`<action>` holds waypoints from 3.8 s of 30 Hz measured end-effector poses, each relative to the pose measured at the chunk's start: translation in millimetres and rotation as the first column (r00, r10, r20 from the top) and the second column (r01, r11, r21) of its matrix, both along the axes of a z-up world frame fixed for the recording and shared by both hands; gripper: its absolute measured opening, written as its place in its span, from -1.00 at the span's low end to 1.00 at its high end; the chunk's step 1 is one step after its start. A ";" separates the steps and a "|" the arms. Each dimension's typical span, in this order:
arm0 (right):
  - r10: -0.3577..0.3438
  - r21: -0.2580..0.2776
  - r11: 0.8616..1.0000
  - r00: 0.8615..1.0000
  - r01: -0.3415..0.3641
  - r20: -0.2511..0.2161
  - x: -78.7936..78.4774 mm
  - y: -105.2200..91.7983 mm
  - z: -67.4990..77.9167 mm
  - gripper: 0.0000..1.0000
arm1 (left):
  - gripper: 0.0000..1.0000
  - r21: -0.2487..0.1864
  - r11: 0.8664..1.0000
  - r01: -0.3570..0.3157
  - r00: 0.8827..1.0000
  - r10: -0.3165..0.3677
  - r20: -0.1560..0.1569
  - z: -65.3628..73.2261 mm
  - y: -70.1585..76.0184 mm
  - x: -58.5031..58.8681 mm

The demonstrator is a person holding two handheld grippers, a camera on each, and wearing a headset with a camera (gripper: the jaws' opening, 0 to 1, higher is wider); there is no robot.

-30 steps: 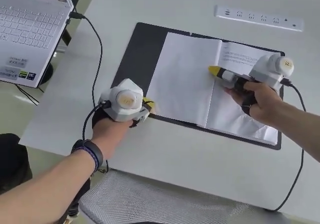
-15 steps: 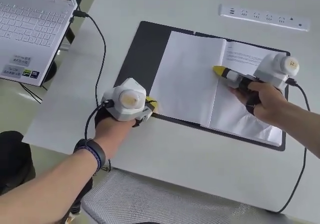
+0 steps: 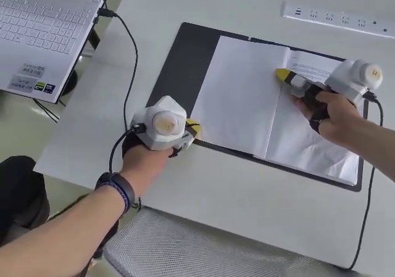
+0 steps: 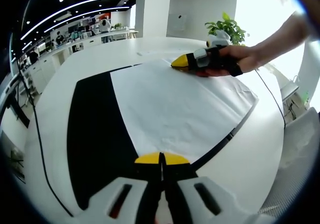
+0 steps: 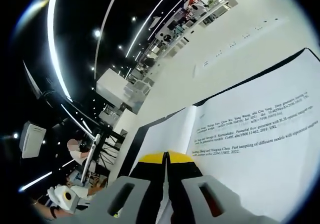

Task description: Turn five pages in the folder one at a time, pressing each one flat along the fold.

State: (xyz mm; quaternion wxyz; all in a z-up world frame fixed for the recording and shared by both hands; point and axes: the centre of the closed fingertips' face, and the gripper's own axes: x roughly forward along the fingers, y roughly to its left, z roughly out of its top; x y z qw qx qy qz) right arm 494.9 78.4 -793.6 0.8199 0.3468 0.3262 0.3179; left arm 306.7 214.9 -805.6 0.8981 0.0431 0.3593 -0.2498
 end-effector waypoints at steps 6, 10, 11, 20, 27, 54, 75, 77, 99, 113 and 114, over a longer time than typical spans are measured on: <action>-0.070 0.032 0.997 0.997 0.071 -0.009 17.6 -3.4 -3.7 -1.00 | -1.00 0.003 1.000 0.003 1.000 -0.003 0.002 -2.7 1.0 1.3; -0.100 0.039 0.994 0.995 0.100 -0.004 30.9 -6.6 -8.4 -1.00 | -1.00 0.004 1.000 0.007 1.000 -0.007 0.001 -5.6 1.9 3.0; -0.112 0.042 0.993 0.994 0.112 -0.003 35.7 -7.6 -9.8 -1.00 | -1.00 0.005 1.000 0.008 1.000 -0.008 0.001 -6.0 2.0 3.2; -0.179 0.024 0.984 0.984 0.179 0.007 66.8 -11.6 -14.9 -1.00 | -1.00 0.003 1.000 0.003 1.000 -0.003 0.004 -9.4 3.3 5.0; -0.206 0.021 0.978 0.979 0.206 0.000 78.5 -12.9 -15.4 -1.00 | -1.00 0.001 1.000 0.000 1.000 0.000 0.004 -12.1 3.8 6.6; -0.069 0.002 0.998 0.997 0.069 0.046 22.2 1.8 -2.7 -1.00 | -1.00 -0.009 1.000 -0.008 1.000 0.008 0.002 -11.6 3.4 5.4; 0.079 0.012 0.997 0.994 -0.080 0.074 -24.6 1.1 -9.3 -1.00 | -1.00 -0.011 1.000 -0.014 1.000 0.014 0.002 -0.2 0.0 -0.8; 0.082 0.015 0.996 0.994 -0.083 0.075 -31.4 0.2 -11.2 -1.00 | -1.00 -0.010 1.000 -0.013 1.000 0.013 0.003 0.9 -0.3 -1.4; 0.185 0.030 0.982 0.981 -0.187 0.060 -134.2 15.0 7.7 -1.00 | -1.00 -0.012 1.000 -0.010 1.000 0.010 0.004 3.8 -0.6 -2.7; 0.259 0.023 0.965 0.965 -0.261 0.043 -180.9 22.6 10.7 -1.00 | -1.00 -0.009 1.000 -0.001 1.000 0.001 0.006 -4.0 0.6 1.5; 0.265 0.024 0.964 0.964 -0.266 0.037 -184.1 22.7 10.3 -1.00 | -1.00 -0.009 1.000 0.000 1.000 0.000 0.005 -5.2 0.8 2.2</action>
